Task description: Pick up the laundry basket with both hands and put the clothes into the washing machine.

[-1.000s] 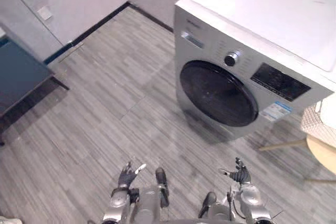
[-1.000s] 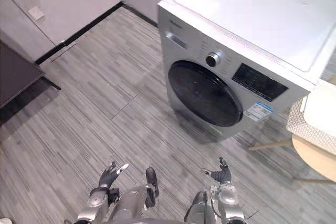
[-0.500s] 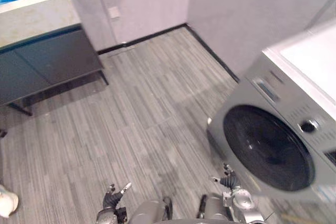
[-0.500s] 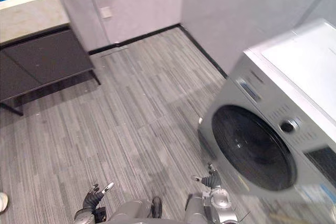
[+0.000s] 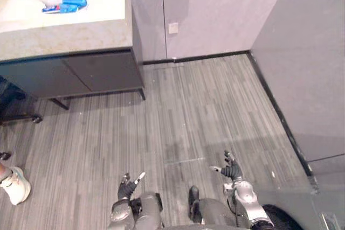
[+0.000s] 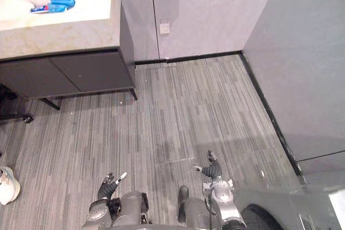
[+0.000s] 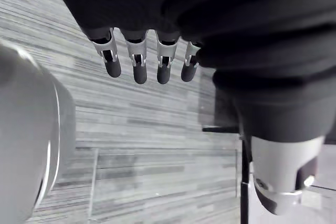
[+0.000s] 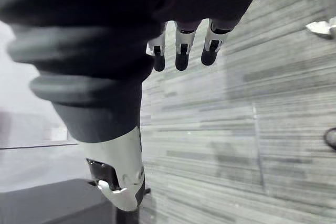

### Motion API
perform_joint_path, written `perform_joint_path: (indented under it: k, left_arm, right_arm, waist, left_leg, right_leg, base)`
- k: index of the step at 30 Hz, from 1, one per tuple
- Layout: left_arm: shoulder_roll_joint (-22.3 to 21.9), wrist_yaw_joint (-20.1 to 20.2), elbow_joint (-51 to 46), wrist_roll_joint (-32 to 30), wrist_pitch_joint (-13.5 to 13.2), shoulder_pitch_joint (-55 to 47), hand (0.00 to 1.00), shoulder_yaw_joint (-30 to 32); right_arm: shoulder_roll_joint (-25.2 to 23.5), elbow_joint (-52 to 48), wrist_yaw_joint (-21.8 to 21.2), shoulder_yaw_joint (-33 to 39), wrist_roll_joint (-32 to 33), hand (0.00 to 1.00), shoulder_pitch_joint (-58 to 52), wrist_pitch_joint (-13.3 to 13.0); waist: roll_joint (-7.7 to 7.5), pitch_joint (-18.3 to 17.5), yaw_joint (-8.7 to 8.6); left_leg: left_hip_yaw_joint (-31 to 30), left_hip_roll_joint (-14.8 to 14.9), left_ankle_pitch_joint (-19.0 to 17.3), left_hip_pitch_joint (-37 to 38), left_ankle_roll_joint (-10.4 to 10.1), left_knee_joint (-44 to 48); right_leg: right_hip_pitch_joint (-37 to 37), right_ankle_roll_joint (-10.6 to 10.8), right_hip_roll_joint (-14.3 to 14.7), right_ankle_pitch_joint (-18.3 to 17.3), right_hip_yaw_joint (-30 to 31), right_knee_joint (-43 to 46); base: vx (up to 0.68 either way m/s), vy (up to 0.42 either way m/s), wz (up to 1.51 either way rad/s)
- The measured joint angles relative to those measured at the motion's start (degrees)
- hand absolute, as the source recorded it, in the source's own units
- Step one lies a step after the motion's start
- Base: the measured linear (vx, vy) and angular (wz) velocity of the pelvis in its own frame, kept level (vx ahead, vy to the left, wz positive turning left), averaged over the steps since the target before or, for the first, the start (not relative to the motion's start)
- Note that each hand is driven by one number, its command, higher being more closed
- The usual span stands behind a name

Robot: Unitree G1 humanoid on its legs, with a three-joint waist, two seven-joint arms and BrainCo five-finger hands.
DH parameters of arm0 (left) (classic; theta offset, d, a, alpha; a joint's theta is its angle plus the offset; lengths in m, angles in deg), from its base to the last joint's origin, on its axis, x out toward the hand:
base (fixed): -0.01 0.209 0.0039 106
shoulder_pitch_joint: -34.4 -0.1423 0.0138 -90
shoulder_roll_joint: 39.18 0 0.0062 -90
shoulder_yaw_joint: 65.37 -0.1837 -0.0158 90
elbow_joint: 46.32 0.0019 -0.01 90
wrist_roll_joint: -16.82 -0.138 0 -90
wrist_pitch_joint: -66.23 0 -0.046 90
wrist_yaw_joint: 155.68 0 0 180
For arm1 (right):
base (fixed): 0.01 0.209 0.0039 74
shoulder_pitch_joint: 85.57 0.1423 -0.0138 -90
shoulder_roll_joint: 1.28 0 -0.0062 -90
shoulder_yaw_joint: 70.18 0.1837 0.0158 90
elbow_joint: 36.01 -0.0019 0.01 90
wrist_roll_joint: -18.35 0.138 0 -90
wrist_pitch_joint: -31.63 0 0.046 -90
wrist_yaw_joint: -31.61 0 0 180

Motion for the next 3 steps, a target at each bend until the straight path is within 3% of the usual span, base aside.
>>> perform_joint_path:
  k: [1,2,3]
  left_arm:
    - [-0.51,0.01,0.67,-0.19,-0.07,0.3,0.0,-1.11]
    - [-0.47,0.07,2.02,-0.78,-0.06,0.49,0.0,-2.03]
    - [0.1,0.05,2.95,-1.06,0.06,1.26,0.0,-2.08]
  right_arm:
    - [1.21,0.22,0.12,0.94,-0.15,0.0,-0.94,-0.05]
    - [2.22,1.44,0.14,1.83,-0.46,0.0,-1.42,0.0]
    - [1.7,2.46,0.18,2.08,-0.5,0.0,-1.3,0.07]
  waist:
    - [2.32,-0.71,-0.03]
    - [3.95,-1.3,-0.22]
    - [2.87,-1.13,-0.71]
  left_leg:
    - [-2.64,0.19,8.11,0.81,-1.64,-10.18]
    - [-4.31,0.22,10.78,1.32,1.49,-12.65]
    - [-4.47,-0.98,10.66,1.95,1.56,-12.99]
  right_leg:
    - [0.98,1.43,1.52,-1.4,0.1,0.13]
    - [2.2,2.49,2.95,-3.94,0.72,0.33]
    - [2.63,3.08,1.86,-4.47,0.97,0.58]
  base:
    - [0.35,0.187,-0.15]
    - [0.28,0.185,0.01]
    - [0.22,0.153,0.06]
